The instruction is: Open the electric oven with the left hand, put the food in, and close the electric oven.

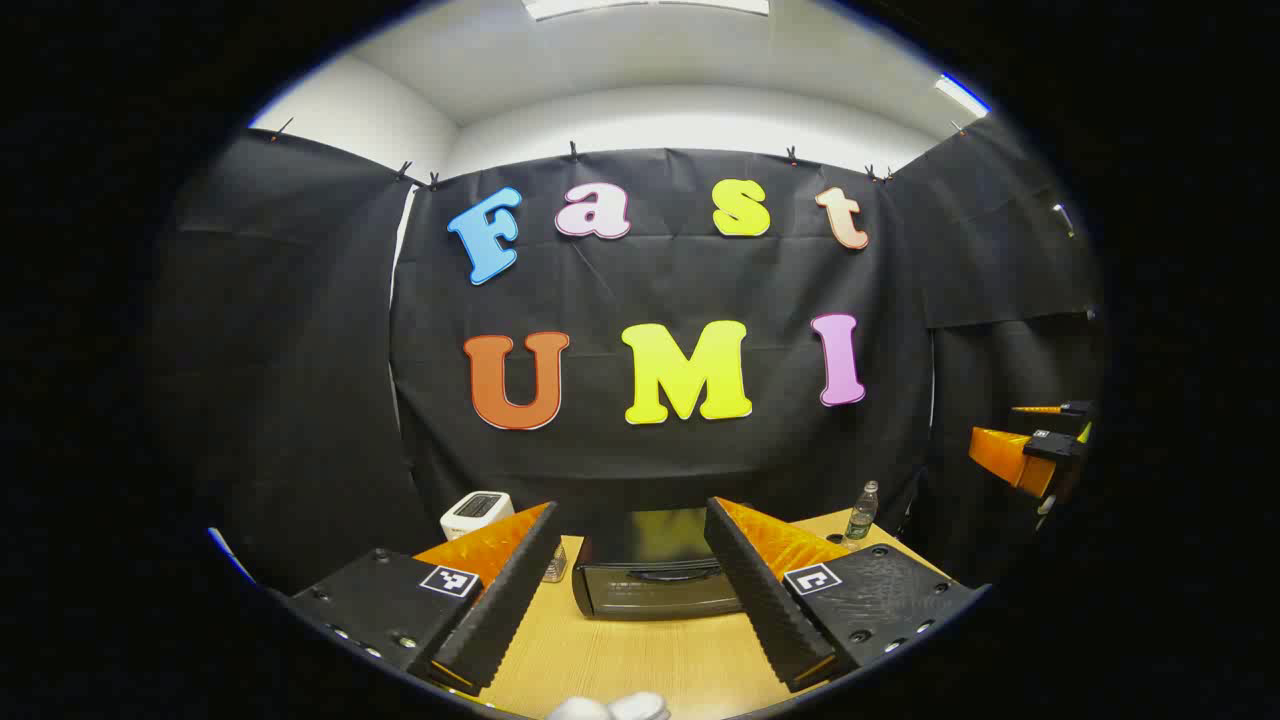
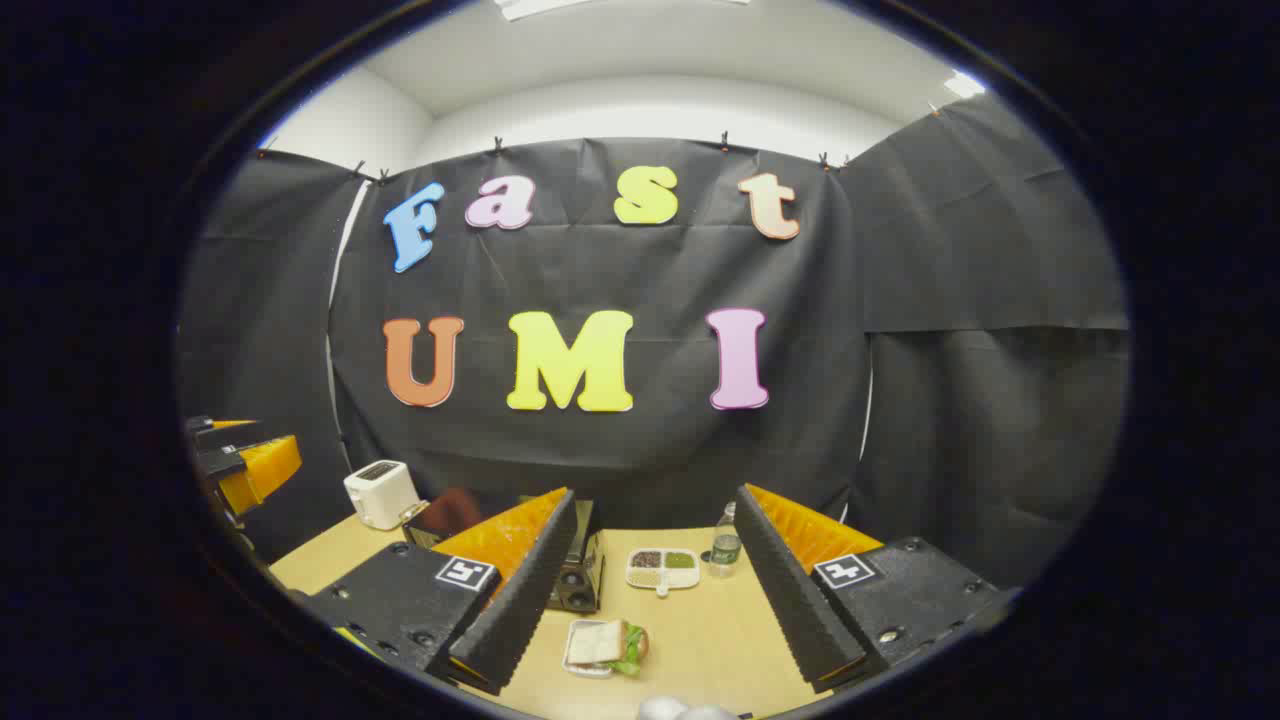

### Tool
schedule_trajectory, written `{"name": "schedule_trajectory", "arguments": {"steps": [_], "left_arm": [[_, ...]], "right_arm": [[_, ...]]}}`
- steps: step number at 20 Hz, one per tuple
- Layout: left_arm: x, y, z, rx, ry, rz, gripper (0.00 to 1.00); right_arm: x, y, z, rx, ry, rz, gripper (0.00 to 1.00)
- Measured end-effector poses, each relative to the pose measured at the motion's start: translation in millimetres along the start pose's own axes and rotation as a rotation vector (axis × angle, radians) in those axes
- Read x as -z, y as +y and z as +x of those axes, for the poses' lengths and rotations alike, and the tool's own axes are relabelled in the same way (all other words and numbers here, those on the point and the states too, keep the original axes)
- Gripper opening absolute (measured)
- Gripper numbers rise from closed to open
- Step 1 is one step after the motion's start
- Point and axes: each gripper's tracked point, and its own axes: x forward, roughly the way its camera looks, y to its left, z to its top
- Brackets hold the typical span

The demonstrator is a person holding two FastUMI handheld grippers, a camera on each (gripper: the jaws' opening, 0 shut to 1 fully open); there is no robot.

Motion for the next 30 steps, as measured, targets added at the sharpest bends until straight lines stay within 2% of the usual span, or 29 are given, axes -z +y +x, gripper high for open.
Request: {"name": "schedule_trajectory", "arguments": {"steps": [2,3,4,5,6,9,10,11,16,17,18,20,21,26,27,28,29,30], "left_arm": [[0,4,4,-0.006,0.000,-0.003,0.95],[-1,4,5,-0.009,-0.003,-0.008,0.95],[-2,5,5,-0.007,-0.005,-0.007,0.95],[-2,6,5,-0.007,-0.008,-0.005,0.95],[-3,6,6,-0.006,-0.008,-0.003,0.95],[-3,7,8,-0.005,-0.011,-0.004,0.95],[-2,7,10,-0.004,-0.010,-0.003,0.95],[-1,7,10,-0.001,-0.011,-0.001,0.95],[15,-1,23,0.011,0.011,0.004,0.95],[20,-3,29,0.015,0.015,0.005,0.95],[25,-6,35,0.018,0.019,0.007,0.95],[37,-12,47,0.026,0.031,-0.007,0.95],[46,-17,54,0.032,0.042,-0.021,0.95],[80,-38,100,0.056,0.041,-0.031,0.95],[94,-43,110,0.058,0.066,-0.037,0.95],[106,-47,121,0.064,0.082,-0.048,0.95],[119,-50,130,0.064,0.097,-0.063,0.95],[130,-52,141,0.062,0.112,-0.071,0.95]], "right_arm": [[-3,1,2,0.002,-0.007,-0.006,0.92],[-4,2,3,0.001,-0.005,-0.008,1.00],[-1,3,4,0.000,-0.005,-0.009,0.92],[-1,4,4,-0.001,-0.003,-0.008,1.00],[-1,5,4,-0.002,-0.002,-0.008,0.92],[0,7,4,-0.003,-0.001,-0.006,0.92],[0,7,4,-0.005,-0.002,-0.009,1.00],[-1,6,5,-0.003,-0.002,-0.012,0.92],[2,2,2,0.005,-0.003,-0.026,0.92],[-1,1,1,0.008,-0.010,-0.024,0.92],[-2,-3,0,0.013,-0.017,-0.022,1.00],[-4,-9,-1,0.020,-0.029,-0.016,1.00],[-5,-12,-2,0.024,-0.034,-0.015,0.92],[1,-39,-9,0.078,-0.016,-0.029,0.91],[3,-44,-11,0.092,-0.006,-0.032,0.92],[6,-50,-12,0.107,0.005,-0.033,1.00],[7,-54,-15,0.122,0.009,-0.036,1.00],[8,-60,-18,0.139,0.012,-0.043,0.91]]}}
